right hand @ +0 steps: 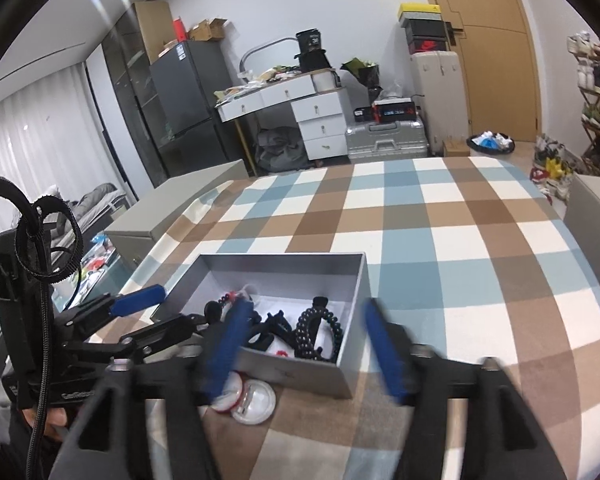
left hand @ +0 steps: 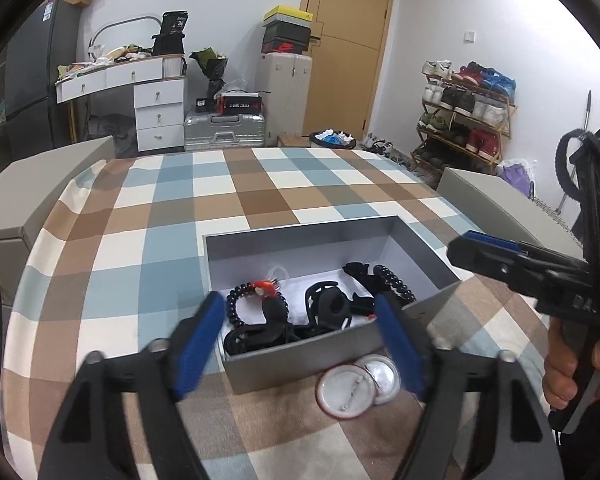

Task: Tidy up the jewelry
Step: 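Open the left gripper to drop the vial while the right releases the spiral tie, then withdraw both grippers from the box toward the white lids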

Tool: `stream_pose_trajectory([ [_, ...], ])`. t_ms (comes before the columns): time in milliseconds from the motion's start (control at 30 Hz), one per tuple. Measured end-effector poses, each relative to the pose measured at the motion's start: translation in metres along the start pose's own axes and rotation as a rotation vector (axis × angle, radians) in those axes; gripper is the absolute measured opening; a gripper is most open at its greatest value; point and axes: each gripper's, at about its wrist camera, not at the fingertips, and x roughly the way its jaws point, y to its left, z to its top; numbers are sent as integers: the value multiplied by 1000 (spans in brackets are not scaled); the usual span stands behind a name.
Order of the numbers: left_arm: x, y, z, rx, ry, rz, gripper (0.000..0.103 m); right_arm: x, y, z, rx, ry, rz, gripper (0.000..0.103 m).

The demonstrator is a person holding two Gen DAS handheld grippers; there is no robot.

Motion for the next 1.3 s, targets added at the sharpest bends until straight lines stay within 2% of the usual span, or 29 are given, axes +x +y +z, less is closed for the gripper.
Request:
stream_pose_trajectory([
  [100, -8, -2, -2, 9, -11, 24, 90, -6, -4, -3, 8, 7, 6, 82],
  [167, -10, 0, -8, 12, 0, 39, 102, -11, -6, -7, 17, 11, 4, 98],
  [233, -13, 3, -17, 8, 0, 43, 102, -15, -10, -14, 23, 13, 1, 103],
  [333, -7, 7, -27, -25, 46, 51, 102, -13, -13, -26, 27, 47, -5, 103],
  [533, 3, 3, -34, -30, 119, 2, 102, -6, -12, -44, 10, 111, -60, 103],
  [700, 8, -9, -37, 13, 163, -41, 101, -10, -15, -55, 12, 132, -55, 103],
  [800, 13, -15, -41, 35, 192, -55, 90, -12, -16, -59, 3, 137, -49, 103],
  [900, 19, -18, -45, 50, 224, -59, 87, -12, -16, -59, 13, 136, -42, 103],
  [1000, 24, -19, -46, 61, 257, -59, 79, -13, -15, -59, 19, 137, -32, 103],
  [1300, 24, -23, -43, 81, 266, -71, 68, -12, -10, -60, -1, 136, -48, 103],
])
